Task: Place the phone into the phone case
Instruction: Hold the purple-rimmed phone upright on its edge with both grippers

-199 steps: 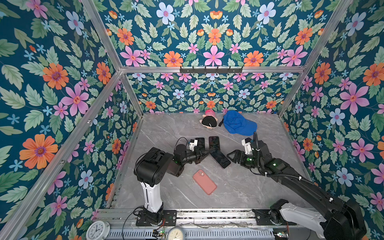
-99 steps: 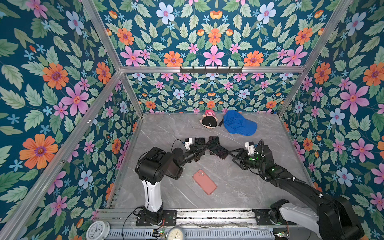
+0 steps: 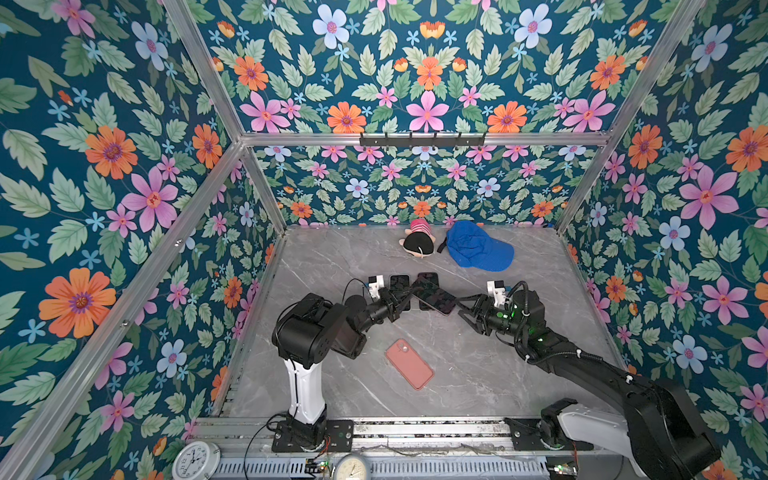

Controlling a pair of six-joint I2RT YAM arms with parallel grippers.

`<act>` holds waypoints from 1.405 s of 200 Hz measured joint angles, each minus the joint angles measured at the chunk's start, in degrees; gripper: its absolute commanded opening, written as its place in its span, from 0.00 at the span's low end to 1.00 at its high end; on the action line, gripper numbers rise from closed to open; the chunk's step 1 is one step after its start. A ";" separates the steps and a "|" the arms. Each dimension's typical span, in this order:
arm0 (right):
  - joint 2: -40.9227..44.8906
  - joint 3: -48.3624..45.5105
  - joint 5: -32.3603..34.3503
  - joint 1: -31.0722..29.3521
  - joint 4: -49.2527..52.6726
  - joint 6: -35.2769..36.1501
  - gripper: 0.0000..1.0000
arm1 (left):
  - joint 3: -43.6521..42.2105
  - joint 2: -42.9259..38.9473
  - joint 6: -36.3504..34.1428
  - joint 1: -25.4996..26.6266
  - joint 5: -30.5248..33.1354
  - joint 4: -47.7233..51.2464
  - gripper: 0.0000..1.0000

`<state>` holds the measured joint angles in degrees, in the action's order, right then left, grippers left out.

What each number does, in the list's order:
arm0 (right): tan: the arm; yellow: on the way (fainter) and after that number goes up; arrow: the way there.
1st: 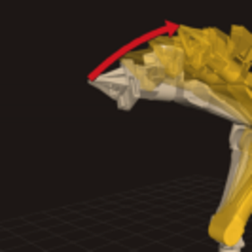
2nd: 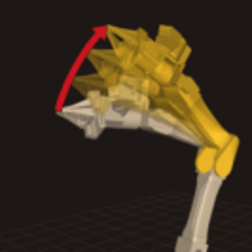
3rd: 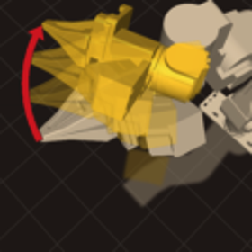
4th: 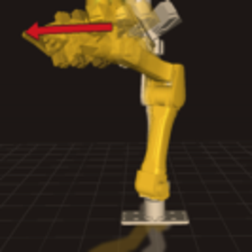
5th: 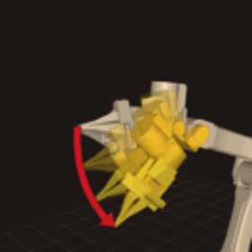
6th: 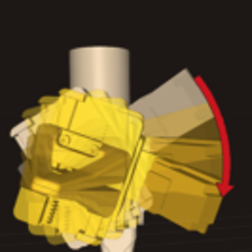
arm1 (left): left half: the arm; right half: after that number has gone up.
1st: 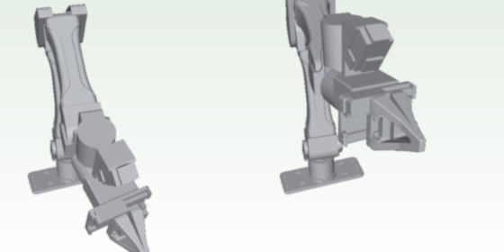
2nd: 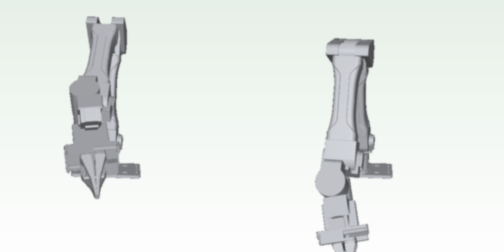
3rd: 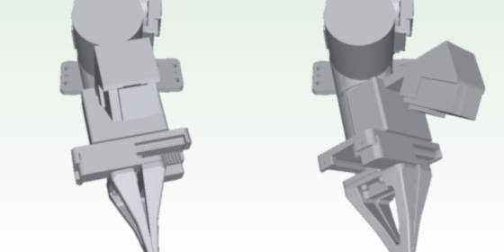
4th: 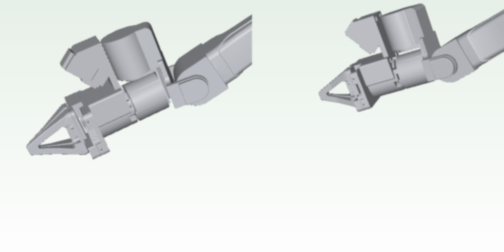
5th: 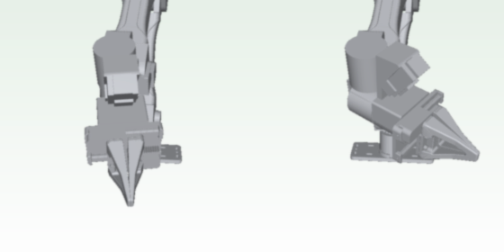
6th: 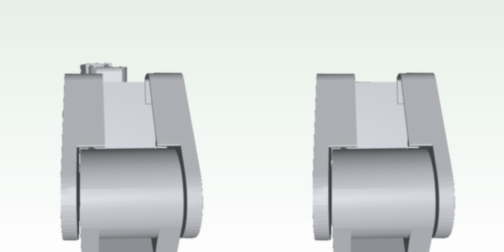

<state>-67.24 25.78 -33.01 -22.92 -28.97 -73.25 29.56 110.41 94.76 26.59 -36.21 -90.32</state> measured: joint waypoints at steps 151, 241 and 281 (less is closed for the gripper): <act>-5.99 -0.92 -1.75 0.04 -8.90 -1.46 0.25 | 0.61 -0.94 1.33 0.55 0.15 -0.09 0.00; -6.93 -0.87 -1.88 0.00 -9.68 -1.27 0.27 | 0.48 -0.94 2.32 0.68 -0.24 -0.09 0.00; -7.61 -0.79 -1.70 0.02 -9.70 -1.03 0.24 | -0.35 -1.49 2.32 0.70 -0.48 -0.04 0.00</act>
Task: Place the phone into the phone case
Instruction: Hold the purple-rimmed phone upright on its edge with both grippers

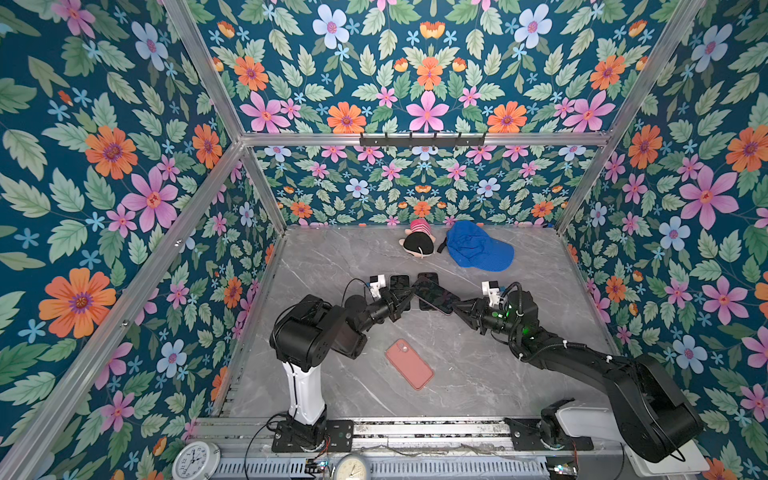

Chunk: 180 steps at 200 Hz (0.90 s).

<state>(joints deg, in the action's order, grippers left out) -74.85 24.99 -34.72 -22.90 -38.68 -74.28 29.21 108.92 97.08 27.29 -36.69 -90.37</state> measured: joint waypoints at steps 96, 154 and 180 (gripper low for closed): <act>-1.90 1.18 -0.20 0.02 -3.10 -0.33 0.03 | -0.28 -0.22 0.39 -0.09 0.48 0.11 0.06; -0.96 1.55 -0.24 -0.02 -0.85 0.02 0.00 | -1.27 -0.11 0.20 -0.13 -0.79 -0.39 0.41; 0.31 1.16 -0.87 -0.02 1.66 0.87 0.00 | -3.91 -1.57 -0.68 -0.17 -1.27 0.00 0.43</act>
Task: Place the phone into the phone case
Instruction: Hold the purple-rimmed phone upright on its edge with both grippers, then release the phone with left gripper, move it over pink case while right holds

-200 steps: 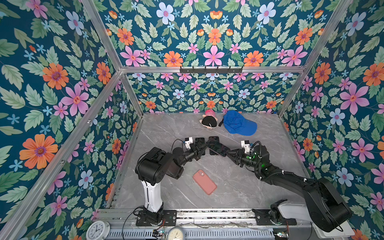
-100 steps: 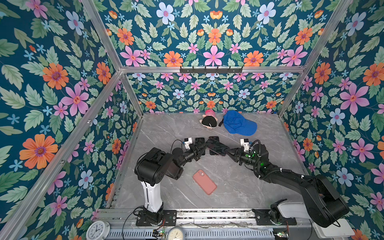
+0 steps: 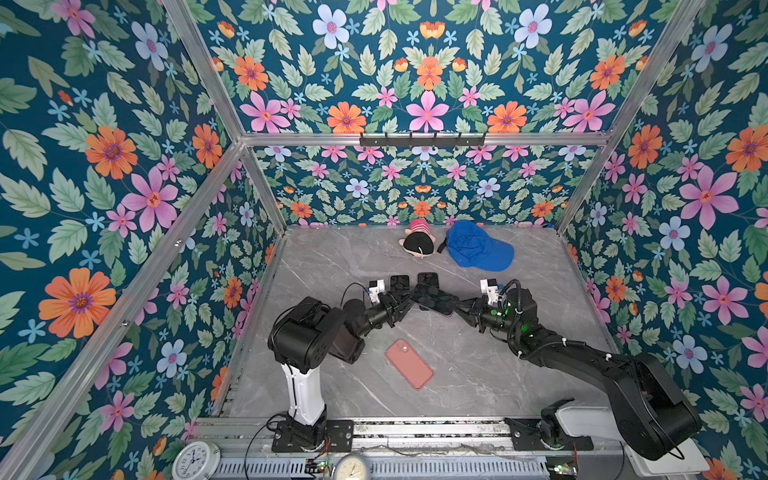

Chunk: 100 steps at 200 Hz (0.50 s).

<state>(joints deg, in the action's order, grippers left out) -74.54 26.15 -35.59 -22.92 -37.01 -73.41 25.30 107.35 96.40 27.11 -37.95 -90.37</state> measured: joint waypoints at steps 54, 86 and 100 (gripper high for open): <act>6.91 -0.92 0.94 0.39 9.66 3.21 0.00 | -3.34 -5.18 -6.16 -0.22 -0.35 7.15 0.44; 11.06 -1.42 1.95 0.59 15.50 4.70 0.00 | -2.84 -12.61 -14.19 -0.28 -1.11 22.49 0.44; 12.35 -1.49 2.56 0.59 17.20 4.90 0.00 | -0.35 -16.79 -19.63 -0.28 -0.92 33.55 0.44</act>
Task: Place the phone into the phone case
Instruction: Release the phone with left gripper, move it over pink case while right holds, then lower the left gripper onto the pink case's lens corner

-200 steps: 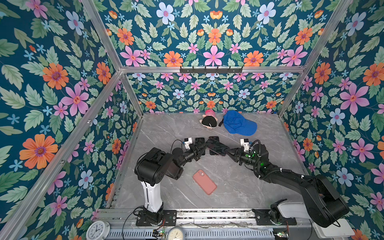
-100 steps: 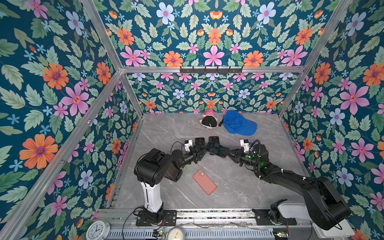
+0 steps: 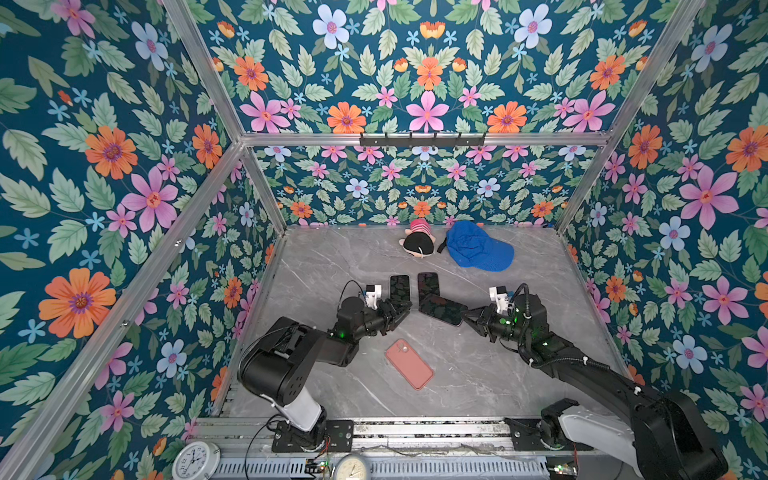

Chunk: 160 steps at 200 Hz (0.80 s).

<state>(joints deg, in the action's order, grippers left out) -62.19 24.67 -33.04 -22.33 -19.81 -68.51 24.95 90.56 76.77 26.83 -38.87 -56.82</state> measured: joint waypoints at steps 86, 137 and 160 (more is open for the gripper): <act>3.61 -1.38 0.92 0.00 5.55 1.97 0.00 | 19.89 -9.38 -34.23 7.85 19.43 69.77 0.46; 4.02 -1.77 1.57 0.00 6.23 3.69 0.00 | 25.42 -3.50 -40.59 13.81 28.65 84.76 0.47; 5.01 -1.95 1.73 0.00 6.43 4.17 0.00 | 27.23 -1.49 -42.12 14.58 31.52 88.50 0.48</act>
<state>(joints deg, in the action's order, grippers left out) -57.19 22.72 -31.31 -22.33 -13.39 -64.34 52.18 89.08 34.65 41.41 -7.35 31.68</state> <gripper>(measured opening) 0.099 0.477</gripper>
